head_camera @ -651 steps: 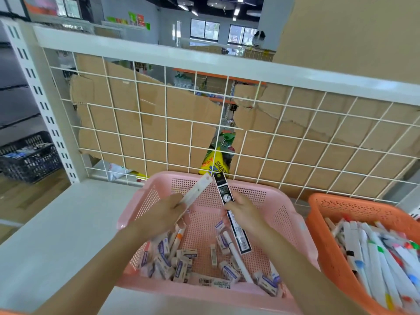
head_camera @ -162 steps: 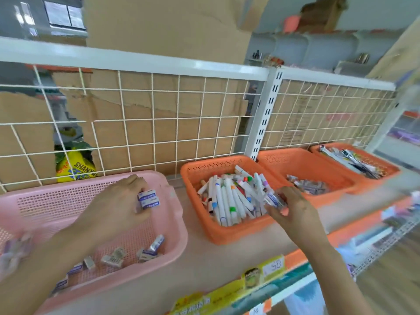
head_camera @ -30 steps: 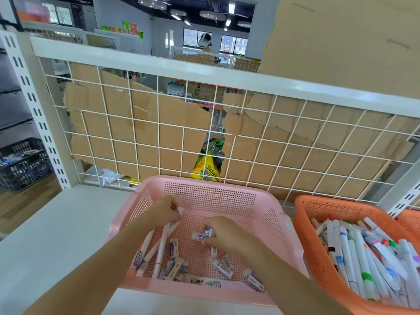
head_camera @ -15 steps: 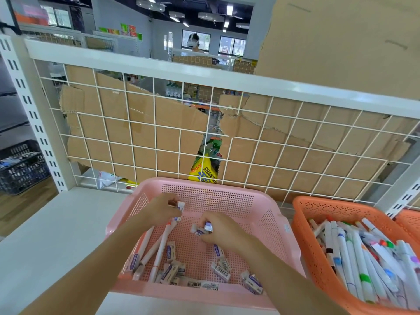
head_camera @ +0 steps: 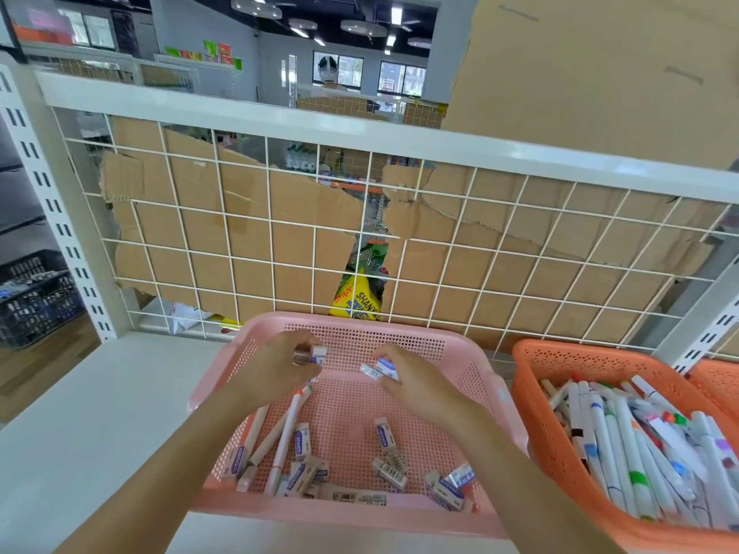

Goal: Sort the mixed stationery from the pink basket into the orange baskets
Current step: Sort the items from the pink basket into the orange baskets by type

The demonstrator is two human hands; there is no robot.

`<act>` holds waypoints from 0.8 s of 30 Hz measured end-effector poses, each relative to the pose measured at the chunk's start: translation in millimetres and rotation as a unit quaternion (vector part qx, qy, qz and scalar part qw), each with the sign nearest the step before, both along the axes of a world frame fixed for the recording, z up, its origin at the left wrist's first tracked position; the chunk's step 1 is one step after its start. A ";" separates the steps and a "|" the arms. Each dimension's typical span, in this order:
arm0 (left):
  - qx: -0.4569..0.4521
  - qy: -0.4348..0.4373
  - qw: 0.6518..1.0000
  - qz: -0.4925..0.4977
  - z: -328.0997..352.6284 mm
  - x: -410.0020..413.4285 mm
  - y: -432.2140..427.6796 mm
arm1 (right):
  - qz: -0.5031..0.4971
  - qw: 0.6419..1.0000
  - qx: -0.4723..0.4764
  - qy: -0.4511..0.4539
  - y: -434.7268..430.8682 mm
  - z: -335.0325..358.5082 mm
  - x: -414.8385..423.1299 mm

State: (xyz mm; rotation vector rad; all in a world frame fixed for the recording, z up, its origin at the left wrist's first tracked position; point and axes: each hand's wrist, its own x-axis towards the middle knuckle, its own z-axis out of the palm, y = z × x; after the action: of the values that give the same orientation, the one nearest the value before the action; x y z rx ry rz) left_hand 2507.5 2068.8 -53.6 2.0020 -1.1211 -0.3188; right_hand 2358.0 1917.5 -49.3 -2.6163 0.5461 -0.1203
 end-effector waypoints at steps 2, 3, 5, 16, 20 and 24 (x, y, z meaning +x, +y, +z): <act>-0.001 -0.015 1.000 -0.001 1.6 -3.7 2.7 | -0.015 1.000 -0.017 -0.020 -4.4 5.9 -8.8; 0.000 -0.024 1.000 0.002 2.5 -5.9 4.7 | -0.023 0.999 -0.021 -0.028 -6.7 8.7 -14.1; -0.013 -0.035 0.999 0.001 3.8 -10.4 6.3 | -0.044 0.998 -0.026 -0.043 -11.4 13.6 -28.7; -0.071 -0.040 0.996 -0.026 21.8 -54.2 -16.2 | -0.165 0.970 -0.086 -0.154 -42.3 32.3 -138.3; -0.100 -0.038 0.992 -0.060 22.0 -70.1 -40.6 | -0.222 0.954 -0.131 -0.152 -55.1 34.8 -183.2; -0.121 -0.045 0.988 -0.084 23.8 -92.8 -65.6 | -0.257 0.944 -0.136 -0.155 -64.2 38.5 -229.5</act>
State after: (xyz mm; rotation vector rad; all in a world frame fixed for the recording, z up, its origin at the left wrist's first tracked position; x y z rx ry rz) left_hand 2414.7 2003.2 -29.7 1.7271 -1.3236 -0.1712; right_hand 2128.5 1853.3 -10.8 -2.5653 1.1494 -0.8091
